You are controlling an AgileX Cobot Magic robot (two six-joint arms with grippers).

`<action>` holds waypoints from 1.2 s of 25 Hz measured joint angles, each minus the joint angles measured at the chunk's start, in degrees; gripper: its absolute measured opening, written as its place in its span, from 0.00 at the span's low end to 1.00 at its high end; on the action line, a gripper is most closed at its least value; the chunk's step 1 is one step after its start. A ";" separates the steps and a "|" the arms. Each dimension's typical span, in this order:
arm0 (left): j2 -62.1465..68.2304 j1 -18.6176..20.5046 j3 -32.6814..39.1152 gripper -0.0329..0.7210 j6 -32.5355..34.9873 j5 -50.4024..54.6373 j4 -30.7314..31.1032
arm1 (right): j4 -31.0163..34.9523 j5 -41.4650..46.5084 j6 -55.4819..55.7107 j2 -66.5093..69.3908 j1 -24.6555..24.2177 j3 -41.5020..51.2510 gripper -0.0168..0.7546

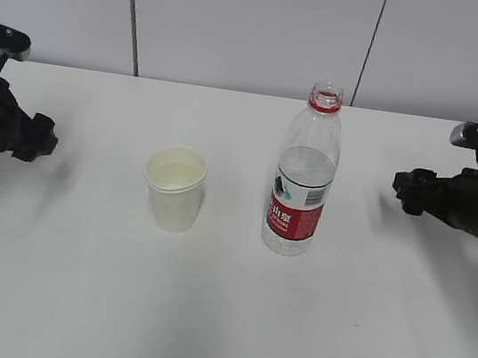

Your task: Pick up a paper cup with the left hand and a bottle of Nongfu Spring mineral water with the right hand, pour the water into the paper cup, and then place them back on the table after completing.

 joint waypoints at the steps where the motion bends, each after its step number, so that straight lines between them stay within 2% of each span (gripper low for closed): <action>1: 0.00 0.00 -2.03 0.83 0.00 4.51 -0.34 | -0.25 6.71 0.11 -1.51 0.02 -2.13 0.79; 9: 0.00 0.00 -12.67 0.83 0.85 32.55 -3.71 | -0.65 60.39 -1.72 -5.27 0.02 -22.55 0.79; 13: 0.00 0.23 -15.56 0.83 8.34 45.02 -10.22 | 1.01 79.68 -7.90 -5.27 0.02 -30.80 0.79; 16: -0.28 0.30 -16.00 0.83 12.57 47.80 -14.94 | 4.42 86.55 -12.52 -5.40 0.02 -33.92 0.79; 21: -4.37 0.30 -15.57 0.82 15.17 49.48 -18.98 | 10.83 90.87 -17.38 -7.18 0.02 -34.32 0.79; 25: -10.54 0.30 -10.20 0.82 15.59 50.14 -19.18 | 12.04 93.01 -19.21 -12.28 0.02 -31.45 0.79; 30: -20.21 0.30 -2.26 0.82 15.68 50.75 -20.96 | 12.14 93.01 -19.40 -22.31 0.02 -22.40 0.79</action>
